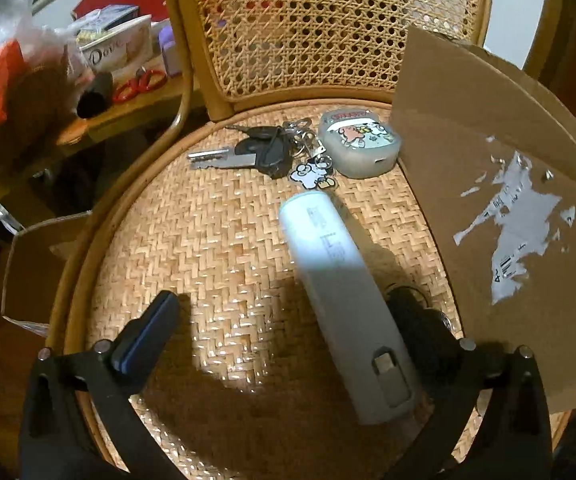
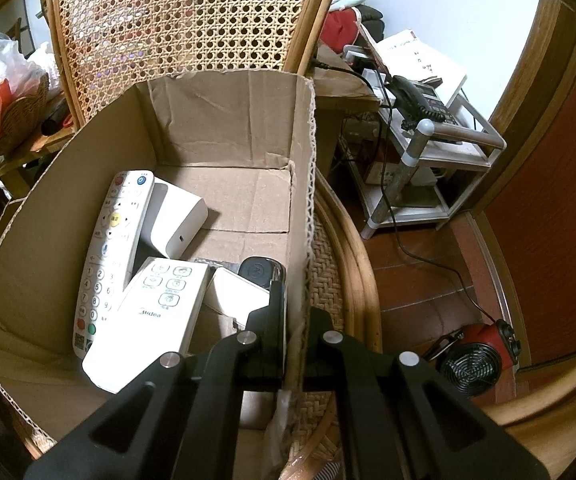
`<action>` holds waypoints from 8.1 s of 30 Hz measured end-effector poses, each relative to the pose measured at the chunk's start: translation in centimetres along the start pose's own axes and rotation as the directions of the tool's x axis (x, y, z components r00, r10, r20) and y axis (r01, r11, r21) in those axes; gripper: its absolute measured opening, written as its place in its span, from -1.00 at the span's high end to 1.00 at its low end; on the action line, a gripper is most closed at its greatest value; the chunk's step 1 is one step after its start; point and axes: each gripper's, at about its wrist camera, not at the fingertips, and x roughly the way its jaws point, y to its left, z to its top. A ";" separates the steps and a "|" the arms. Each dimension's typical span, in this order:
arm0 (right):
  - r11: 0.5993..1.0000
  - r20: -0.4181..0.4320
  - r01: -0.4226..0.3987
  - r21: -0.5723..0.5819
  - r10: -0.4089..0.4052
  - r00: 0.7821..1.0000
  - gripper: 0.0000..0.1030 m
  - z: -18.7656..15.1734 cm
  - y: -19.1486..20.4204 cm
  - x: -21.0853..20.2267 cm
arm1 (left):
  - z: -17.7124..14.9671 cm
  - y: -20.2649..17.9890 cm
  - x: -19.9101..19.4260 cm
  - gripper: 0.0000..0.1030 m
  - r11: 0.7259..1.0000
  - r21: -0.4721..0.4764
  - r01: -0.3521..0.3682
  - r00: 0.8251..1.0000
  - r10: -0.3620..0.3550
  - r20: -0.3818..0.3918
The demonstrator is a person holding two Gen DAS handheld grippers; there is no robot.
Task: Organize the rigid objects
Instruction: 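Move the left gripper back to the white cylindrical power bank, then grasp the white cylindrical power bank with the left gripper, then carry the power bank into the box and open the left gripper, then move the left gripper back to the brass key ring on the seat, then grasp the ring of brass keys with the left gripper, then carry the brass keys over the box with the left gripper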
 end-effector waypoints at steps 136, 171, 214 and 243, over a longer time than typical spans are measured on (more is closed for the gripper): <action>1.000 0.002 -0.009 0.006 0.009 1.000 0.87 -0.8 -0.3 0.0 | -0.3 -2.6 -0.6 -0.23 0.980 0.156 0.124 0.992 -0.124 -0.007; 1.000 0.002 -0.009 0.006 0.009 1.000 0.87 -0.8 -0.3 0.0 | 1.4 -2.0 -2.9 0.93 0.980 0.137 0.146 0.987 -0.153 0.042; 1.000 0.001 -0.009 0.006 0.009 1.000 0.87 -0.7 -0.3 0.0 | 6.6 -7.7 -16.5 1.00 0.975 0.197 0.098 0.947 -0.153 0.284; 1.000 0.000 -0.010 0.006 0.010 1.000 0.87 -0.8 -0.4 0.0 | 5.6 -13.5 -13.6 1.00 0.940 0.274 0.203 0.952 -0.255 0.172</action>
